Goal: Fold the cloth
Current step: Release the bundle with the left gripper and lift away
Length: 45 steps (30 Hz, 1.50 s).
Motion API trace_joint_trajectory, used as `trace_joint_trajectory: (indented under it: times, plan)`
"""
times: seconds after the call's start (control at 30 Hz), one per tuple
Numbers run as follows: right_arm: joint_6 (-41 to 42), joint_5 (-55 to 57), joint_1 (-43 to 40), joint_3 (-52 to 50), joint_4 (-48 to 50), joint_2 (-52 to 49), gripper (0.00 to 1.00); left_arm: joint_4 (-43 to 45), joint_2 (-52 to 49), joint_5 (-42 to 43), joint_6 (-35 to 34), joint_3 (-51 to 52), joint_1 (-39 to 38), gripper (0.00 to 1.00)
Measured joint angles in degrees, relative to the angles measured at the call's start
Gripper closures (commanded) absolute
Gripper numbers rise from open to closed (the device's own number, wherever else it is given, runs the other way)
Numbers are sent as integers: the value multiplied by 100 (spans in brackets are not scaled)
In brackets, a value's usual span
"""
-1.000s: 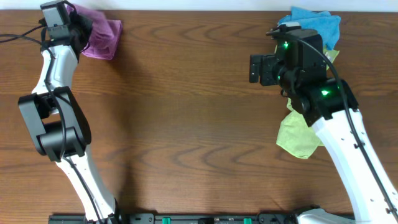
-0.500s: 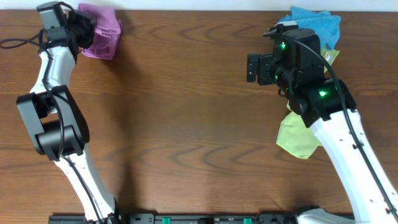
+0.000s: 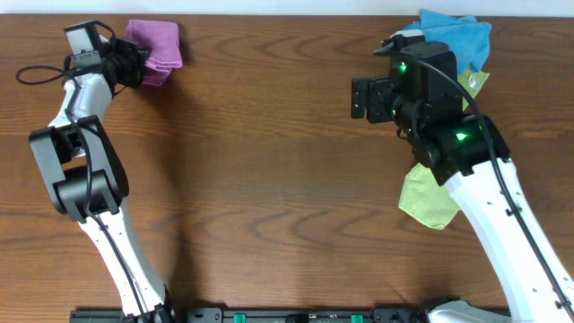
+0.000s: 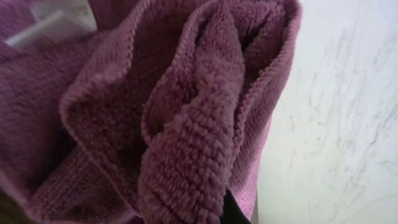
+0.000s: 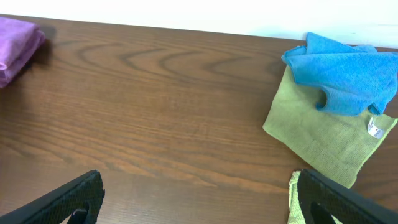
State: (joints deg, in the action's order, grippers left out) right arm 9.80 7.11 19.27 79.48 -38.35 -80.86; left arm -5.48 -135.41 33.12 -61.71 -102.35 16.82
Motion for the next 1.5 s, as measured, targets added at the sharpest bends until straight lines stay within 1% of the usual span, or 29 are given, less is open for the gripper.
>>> trace_joint_trajectory:
  times: [0.07, 0.1, 0.13, 0.17, 0.2, 0.27, 0.3, 0.67, 0.77, 0.83, 0.97, 1.17, 1.3, 1.47, 1.5]
  plan:
    - [2, 0, 0, 0, 0, 0, 1, -15, 0, 13, 0, 0, 61, 94]
    - [2, 2, 0, 0, 0, 0, 1, -28, 0, 13, 0, 0, 96, 81]
    - [4, 0, 0, 0, 0, 0, 1, -26, 0, 13, 22, 0, 140, 59]
    - [7, 0, 0, 0, 7, 0, 1, -24, 0, 15, 0, -2, 177, 52]
    - [17, 0, 0, 0, 7, 0, 1, -22, 0, 15, 2, 0, 212, 49]
    - [22, 0, 0, 0, 24, 0, 1, -31, 0, 33, 61, 0, 264, 21]
    - [24, 0, 0, 0, 46, 0, 1, -26, 0, 50, 87, 0, 293, 4]
    - [24, 0, 188, 0, 164, 0, 1, -37, 0, 439, 267, -2, 459, 5]
    - [24, 0, 205, 0, 170, 0, 1, -306, 7, 459, 444, -2, 592, 4]
    - [24, 2, 223, 0, 170, 0, 1, -660, 39, 372, 671, -2, 726, 4]
    - [24, 2, 229, 0, 199, 0, 1, -1305, 341, 61, 1250, 0, 957, 4]
    - [24, 164, 229, 4, 85, 4, 1, -2267, 1394, -623, 2354, -2, 955, 5]
    - [22, 531, 229, 168, -868, 92, 1, -2968, 2474, -1360, 3416, -2, 837, 5]
    - [-63, 955, 229, 302, -1416, 516, 1, -3753, 3329, -1657, 4461, -2, 656, 5]
    - [-114, 1027, 229, 313, -1506, 627, 1, -3847, 3405, -1681, 4572, -2, 614, 4]
